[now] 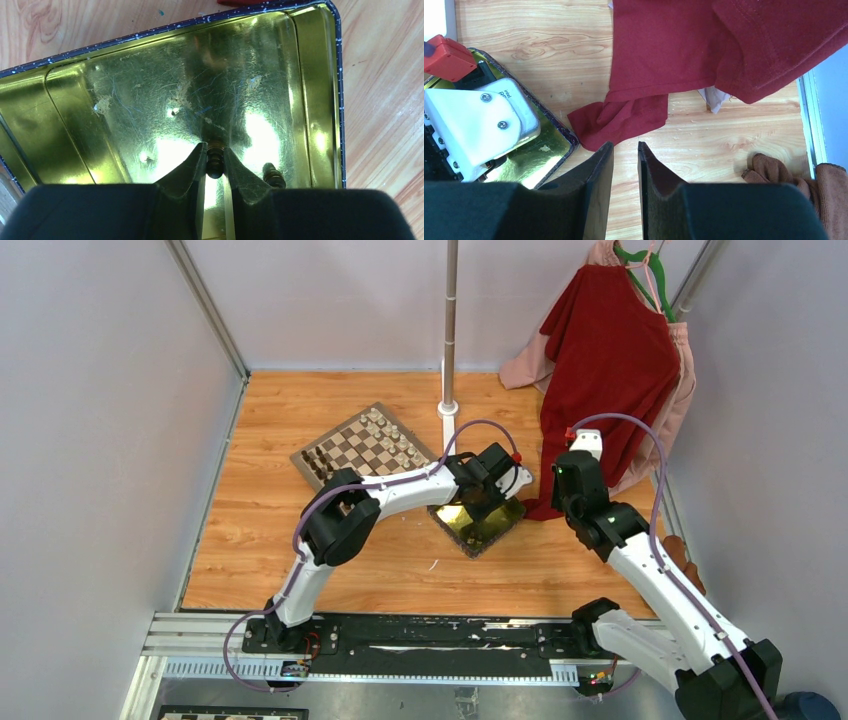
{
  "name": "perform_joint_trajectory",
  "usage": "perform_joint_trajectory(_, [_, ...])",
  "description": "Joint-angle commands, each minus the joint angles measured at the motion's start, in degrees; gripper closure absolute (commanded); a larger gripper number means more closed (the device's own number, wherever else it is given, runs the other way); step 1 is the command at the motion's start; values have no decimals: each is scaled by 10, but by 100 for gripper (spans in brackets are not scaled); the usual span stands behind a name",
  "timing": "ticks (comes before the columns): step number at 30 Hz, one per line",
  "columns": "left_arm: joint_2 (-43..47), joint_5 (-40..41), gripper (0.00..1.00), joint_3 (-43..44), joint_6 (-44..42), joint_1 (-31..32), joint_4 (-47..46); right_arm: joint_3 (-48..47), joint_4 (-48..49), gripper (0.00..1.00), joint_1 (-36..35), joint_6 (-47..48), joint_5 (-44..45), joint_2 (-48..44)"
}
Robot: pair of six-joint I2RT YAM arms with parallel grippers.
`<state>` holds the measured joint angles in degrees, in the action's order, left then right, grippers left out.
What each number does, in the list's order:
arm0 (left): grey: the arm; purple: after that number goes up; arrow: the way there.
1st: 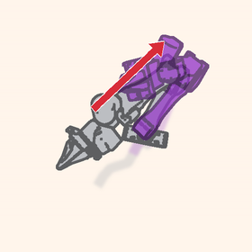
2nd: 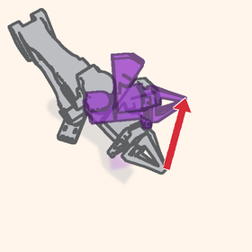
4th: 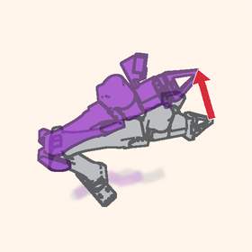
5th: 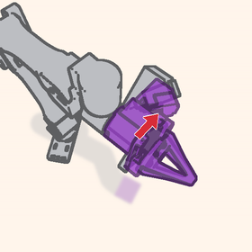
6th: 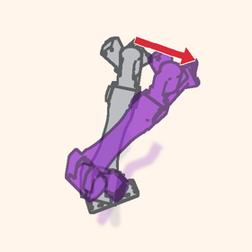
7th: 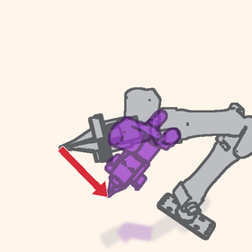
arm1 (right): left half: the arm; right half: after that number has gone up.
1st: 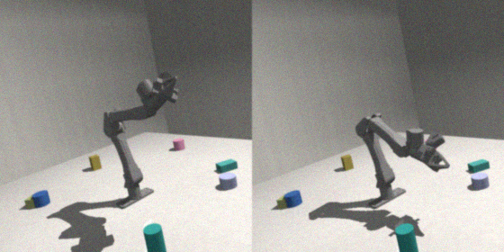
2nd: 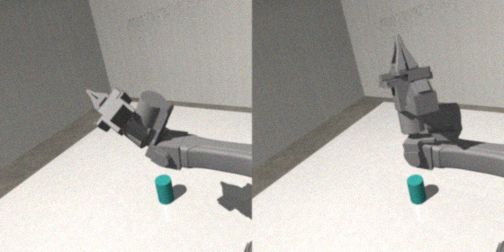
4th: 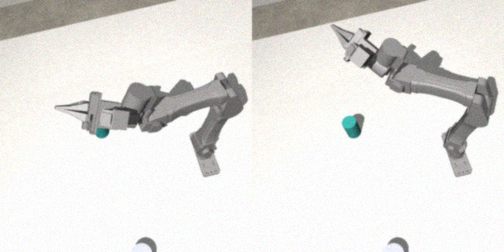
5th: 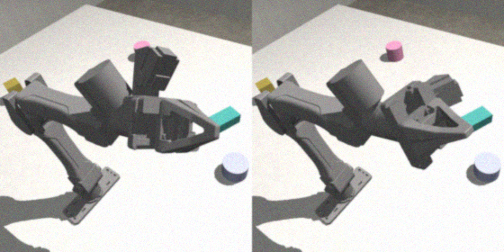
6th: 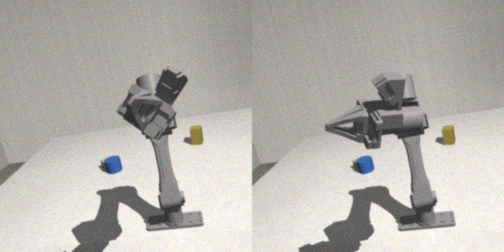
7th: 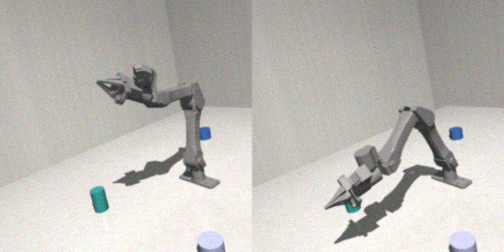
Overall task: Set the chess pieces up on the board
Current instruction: Pick up the chess piece from the storage box.
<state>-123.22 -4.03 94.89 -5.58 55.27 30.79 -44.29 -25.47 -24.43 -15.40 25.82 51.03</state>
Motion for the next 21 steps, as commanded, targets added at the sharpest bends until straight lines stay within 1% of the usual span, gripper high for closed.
perform_joint_trajectory(1, [-6,13,82,16,2,5,-5,-9,-1,71,10,8,-5,3])
perform_joint_trajectory(6, [-2,20,92,14,5,4,-3,-10,1,71,11,9,-8,5])
perform_joint_trajectory(15, [22,39,100,5,13,5,5,-9,3,71,12,8,-12,5])
perform_joint_trajectory(21, [49,99,100,11,23,5,20,-9,4,71,12,7,-14,4])
